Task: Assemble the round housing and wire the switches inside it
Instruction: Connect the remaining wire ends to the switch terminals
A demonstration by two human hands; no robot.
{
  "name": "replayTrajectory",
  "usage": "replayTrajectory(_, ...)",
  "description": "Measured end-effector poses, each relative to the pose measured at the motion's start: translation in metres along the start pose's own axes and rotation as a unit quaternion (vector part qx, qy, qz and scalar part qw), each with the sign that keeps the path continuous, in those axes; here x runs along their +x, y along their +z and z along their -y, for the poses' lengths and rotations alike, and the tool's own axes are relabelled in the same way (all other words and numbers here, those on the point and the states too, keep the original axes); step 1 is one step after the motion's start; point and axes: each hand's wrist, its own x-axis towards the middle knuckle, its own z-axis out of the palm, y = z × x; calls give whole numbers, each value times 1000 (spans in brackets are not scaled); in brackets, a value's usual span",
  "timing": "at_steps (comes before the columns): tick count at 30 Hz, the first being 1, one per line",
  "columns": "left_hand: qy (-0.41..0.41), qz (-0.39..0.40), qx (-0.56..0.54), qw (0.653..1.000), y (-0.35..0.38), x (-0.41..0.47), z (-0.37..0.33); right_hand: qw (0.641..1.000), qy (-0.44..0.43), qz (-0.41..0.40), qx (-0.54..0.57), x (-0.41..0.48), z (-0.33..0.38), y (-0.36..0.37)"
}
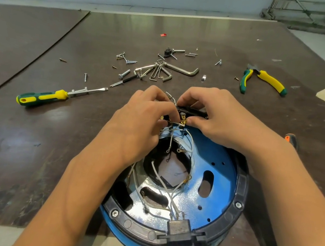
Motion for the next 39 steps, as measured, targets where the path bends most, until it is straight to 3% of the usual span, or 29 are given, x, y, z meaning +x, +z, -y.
replayTrajectory(29,-7,-1,-13,1000,1,2,1,1000,-2,1,6,-2,1,2)
replayTrajectory(39,-10,-1,1,1000,1,1,-1,997,8,27,70,-3,-1,-8)
